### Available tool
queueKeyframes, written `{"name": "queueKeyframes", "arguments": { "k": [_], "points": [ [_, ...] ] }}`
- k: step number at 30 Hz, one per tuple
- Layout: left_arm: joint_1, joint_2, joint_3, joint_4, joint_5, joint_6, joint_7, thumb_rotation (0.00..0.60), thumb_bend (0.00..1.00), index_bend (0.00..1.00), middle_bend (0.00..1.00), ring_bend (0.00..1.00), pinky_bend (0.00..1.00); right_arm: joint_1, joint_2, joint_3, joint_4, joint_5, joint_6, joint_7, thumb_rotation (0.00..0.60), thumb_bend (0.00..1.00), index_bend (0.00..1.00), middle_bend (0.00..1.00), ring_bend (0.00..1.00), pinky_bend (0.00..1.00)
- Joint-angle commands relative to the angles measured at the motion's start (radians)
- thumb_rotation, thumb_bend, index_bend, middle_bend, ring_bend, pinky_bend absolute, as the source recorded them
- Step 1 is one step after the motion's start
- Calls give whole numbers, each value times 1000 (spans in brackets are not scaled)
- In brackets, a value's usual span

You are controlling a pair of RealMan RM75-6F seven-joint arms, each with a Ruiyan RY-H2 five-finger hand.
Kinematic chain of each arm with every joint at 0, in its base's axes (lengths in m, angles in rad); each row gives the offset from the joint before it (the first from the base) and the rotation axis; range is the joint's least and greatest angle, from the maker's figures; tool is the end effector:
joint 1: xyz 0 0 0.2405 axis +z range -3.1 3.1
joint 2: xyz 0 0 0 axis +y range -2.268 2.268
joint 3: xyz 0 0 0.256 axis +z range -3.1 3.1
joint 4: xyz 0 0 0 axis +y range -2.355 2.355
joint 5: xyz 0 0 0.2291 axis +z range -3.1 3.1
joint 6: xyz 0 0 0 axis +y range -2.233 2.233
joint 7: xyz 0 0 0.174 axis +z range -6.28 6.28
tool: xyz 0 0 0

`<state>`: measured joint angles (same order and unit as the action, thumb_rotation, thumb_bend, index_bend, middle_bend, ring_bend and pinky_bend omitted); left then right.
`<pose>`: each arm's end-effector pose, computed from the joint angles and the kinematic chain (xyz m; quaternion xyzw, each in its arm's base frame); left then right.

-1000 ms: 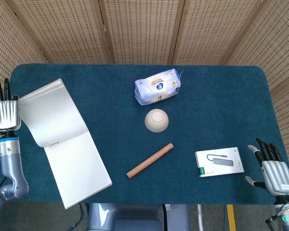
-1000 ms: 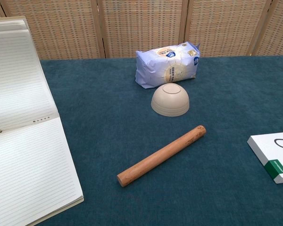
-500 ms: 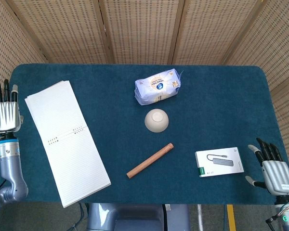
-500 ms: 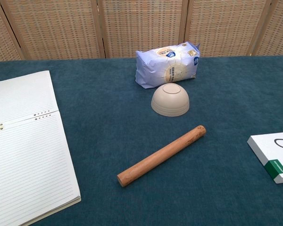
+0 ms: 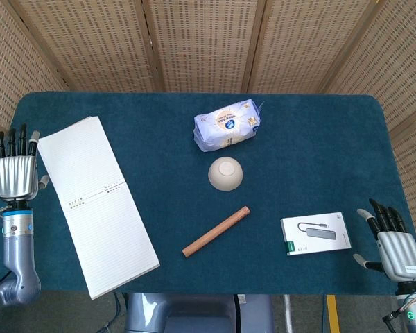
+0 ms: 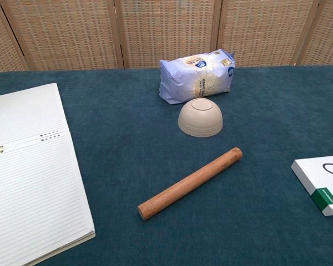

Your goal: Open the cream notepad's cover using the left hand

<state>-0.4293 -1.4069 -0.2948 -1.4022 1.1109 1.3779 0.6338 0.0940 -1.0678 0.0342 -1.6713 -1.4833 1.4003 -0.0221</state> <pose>-0.2738 0.3650 0.1133 -0.5756 -0.2442 -0.2838 0.7270 -0.3182 -0.2104 0.1371 0.6132 -0.4129 0.3556 0.5720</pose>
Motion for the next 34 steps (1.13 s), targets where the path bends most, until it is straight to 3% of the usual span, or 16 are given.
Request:
{"name": "queueKeyframes", "arguments": {
  "k": [1,10,17,23,34],
  "points": [
    [67,18,78,-103,89,32,-146,600,113,54,0,0,0,0,0,-1,-1,1,-3,0,600,105,141,0,0,0],
    [184,-44,291,-129,334,150,-261,600,87,0,0,0,0,-3,2,-2,-7,4,0,-7,600,105,141,0,0,0],
    [262,-60,386,-138,433,213,-273,600,93,0,0,0,0,-1,0,-3,-7,4,-3,-11,600,105,141,0,0,0],
    [305,-75,412,-102,480,254,-270,600,100,0,0,0,0,0,0,-2,-8,7,-5,-9,600,105,141,0,0,0],
    [324,-67,399,-122,487,243,-266,600,105,0,0,0,0,-1,2,-1,-10,12,-9,-4,600,105,141,0,0,0]
  ]
}}
